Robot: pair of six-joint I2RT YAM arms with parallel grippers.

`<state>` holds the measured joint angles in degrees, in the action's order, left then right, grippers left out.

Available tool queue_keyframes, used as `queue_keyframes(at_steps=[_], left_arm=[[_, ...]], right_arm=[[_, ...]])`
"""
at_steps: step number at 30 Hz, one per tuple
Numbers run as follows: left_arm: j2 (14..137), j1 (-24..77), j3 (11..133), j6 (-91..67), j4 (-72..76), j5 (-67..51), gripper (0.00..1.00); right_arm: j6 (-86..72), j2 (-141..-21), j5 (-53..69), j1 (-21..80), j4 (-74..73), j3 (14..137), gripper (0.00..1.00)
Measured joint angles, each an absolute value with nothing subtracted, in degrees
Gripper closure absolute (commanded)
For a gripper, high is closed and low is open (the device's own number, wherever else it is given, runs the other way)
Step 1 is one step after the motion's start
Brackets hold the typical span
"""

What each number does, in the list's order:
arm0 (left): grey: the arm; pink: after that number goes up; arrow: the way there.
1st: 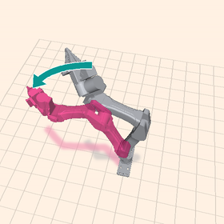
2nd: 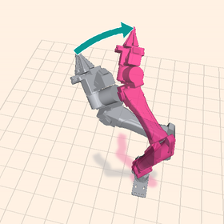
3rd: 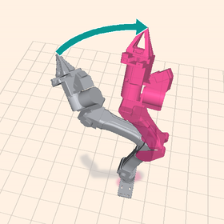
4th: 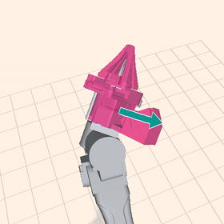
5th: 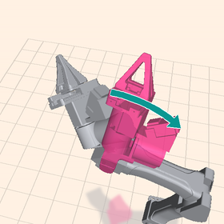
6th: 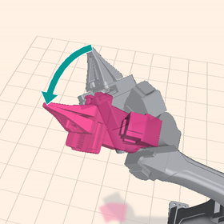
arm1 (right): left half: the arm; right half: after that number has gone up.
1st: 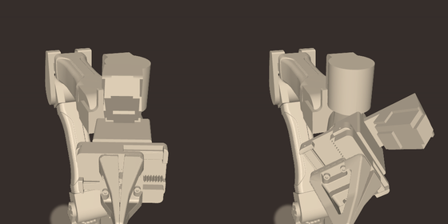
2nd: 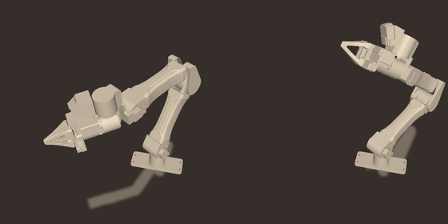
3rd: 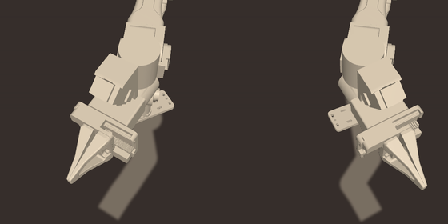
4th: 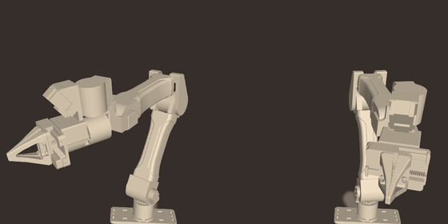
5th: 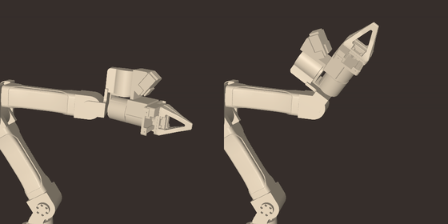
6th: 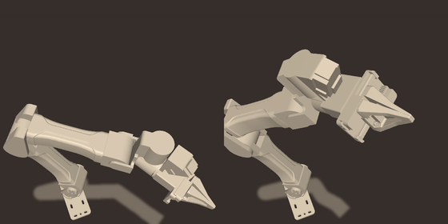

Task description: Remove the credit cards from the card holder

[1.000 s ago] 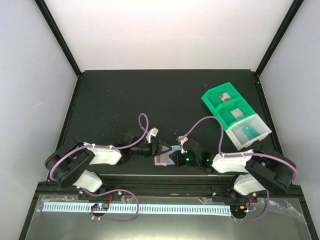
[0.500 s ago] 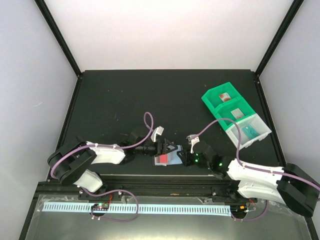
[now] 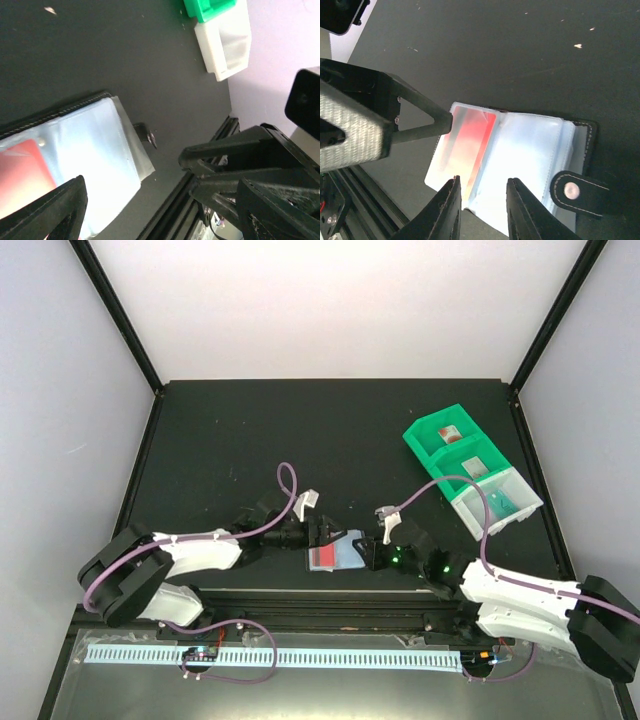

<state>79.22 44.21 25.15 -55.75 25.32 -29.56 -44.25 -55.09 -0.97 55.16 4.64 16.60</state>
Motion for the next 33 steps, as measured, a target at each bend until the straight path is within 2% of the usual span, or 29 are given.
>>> queue_keyframes(at_steps=[4,16,23,29,33], left_arm=[[77.43,42.3,23.81,-55.53,23.53,-28.58,0.17],[64.58,33.39,14.13,-55.51,19.4,-28.77,0.15],[59.53,31.9,12.16,-55.35,16.93,-28.95,0.15],[58.74,31.88,11.18,-55.4,17.43,-30.3,0.14],[59.02,31.88,10.72,-55.55,18.61,-31.99,0.14]], right_arm=[[-44.27,-57.63,0.67,55.16,5.52,17.96,0.72],[-45.6,-74.89,8.47,55.27,12.01,24.16,0.72],[-45.54,-82.87,10.22,55.27,12.84,28.42,0.73],[-45.34,-87.31,9.96,55.27,12.56,28.58,0.78],[-45.12,-88.23,9.72,55.27,12.93,28.84,0.87]])
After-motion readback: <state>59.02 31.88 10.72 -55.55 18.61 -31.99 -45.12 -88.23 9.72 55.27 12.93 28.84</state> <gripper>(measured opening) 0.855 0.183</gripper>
